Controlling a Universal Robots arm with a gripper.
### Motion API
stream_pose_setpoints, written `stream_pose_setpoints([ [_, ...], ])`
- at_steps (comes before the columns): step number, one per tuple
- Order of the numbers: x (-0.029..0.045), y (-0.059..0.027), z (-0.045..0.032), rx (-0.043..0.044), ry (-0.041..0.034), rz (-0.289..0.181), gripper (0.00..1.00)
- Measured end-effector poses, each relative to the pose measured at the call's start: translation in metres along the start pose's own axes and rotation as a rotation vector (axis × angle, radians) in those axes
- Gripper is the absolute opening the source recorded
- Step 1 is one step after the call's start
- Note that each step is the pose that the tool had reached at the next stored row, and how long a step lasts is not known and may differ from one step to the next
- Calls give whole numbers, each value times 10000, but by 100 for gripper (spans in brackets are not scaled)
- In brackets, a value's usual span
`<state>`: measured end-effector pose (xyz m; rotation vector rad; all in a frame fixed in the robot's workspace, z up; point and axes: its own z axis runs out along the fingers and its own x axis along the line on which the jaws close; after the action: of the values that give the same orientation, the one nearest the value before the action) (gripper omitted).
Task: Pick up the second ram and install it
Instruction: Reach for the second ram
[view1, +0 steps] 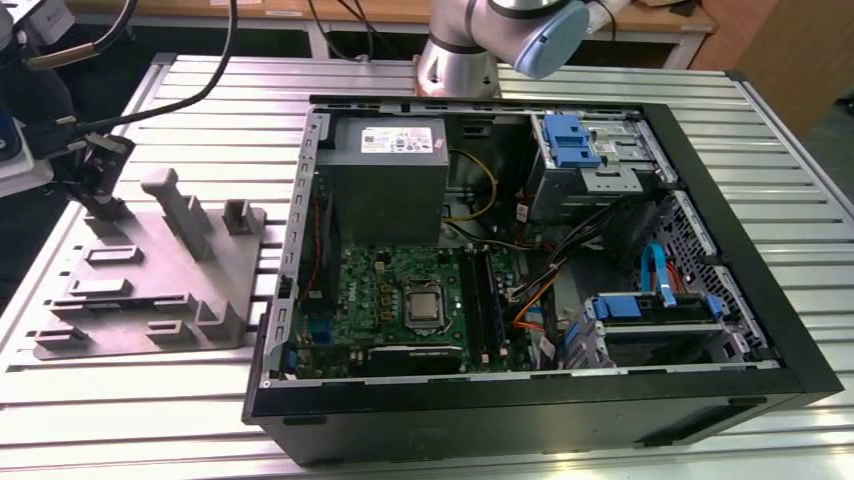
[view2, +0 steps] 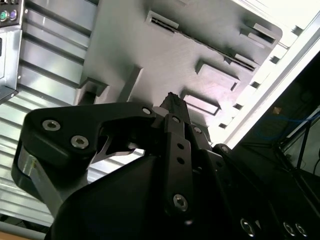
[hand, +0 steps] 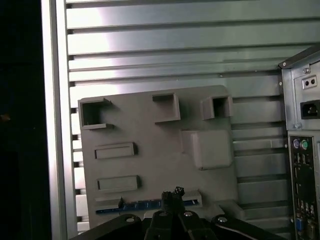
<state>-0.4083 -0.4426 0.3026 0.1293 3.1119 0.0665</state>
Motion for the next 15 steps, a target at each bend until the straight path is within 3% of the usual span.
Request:
stream_pose_setpoints([
  [7,124,-35,96,2,-1,0,10],
  [15,187,-82,175,2,-1,-1,10],
])
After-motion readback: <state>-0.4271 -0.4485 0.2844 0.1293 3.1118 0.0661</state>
